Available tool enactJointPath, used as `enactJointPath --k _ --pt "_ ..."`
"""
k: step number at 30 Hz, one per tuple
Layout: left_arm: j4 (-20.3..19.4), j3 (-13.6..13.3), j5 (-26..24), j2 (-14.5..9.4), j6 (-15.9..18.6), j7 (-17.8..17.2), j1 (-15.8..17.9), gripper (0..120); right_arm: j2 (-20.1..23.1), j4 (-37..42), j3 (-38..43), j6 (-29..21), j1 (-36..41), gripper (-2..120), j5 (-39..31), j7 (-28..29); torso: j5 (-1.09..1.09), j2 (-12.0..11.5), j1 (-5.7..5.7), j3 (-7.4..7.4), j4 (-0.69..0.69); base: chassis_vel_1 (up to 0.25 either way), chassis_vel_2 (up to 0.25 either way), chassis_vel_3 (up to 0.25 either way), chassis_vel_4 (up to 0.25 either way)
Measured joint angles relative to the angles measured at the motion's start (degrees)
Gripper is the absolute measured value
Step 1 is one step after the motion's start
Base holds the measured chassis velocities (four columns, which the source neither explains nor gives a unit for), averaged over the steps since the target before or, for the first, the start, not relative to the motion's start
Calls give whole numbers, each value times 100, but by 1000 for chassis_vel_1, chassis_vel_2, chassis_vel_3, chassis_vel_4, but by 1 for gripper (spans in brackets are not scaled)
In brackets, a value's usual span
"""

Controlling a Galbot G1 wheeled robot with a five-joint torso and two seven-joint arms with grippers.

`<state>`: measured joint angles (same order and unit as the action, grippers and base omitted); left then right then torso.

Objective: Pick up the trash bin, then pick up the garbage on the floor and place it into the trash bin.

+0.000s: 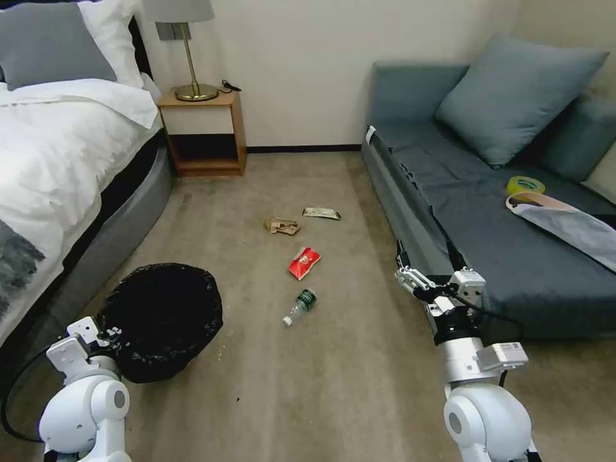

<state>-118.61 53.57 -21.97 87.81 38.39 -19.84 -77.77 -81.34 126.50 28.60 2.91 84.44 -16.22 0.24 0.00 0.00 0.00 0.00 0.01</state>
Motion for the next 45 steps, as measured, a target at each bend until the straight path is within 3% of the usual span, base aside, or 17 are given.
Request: enactJointPath --k 28,45 --pt "9 64 -76 -1 -2 -1 -19 1 13 -42 -115 43 -10 100 20 -4 1 0 1 1 0 -140 137 140 -136" --pt "-27 72 -85 19 -2 6 -49 1 24 -59 -172 106 -20 100 46 -69 0 0 1 0 -1 -51 52 49 -47"
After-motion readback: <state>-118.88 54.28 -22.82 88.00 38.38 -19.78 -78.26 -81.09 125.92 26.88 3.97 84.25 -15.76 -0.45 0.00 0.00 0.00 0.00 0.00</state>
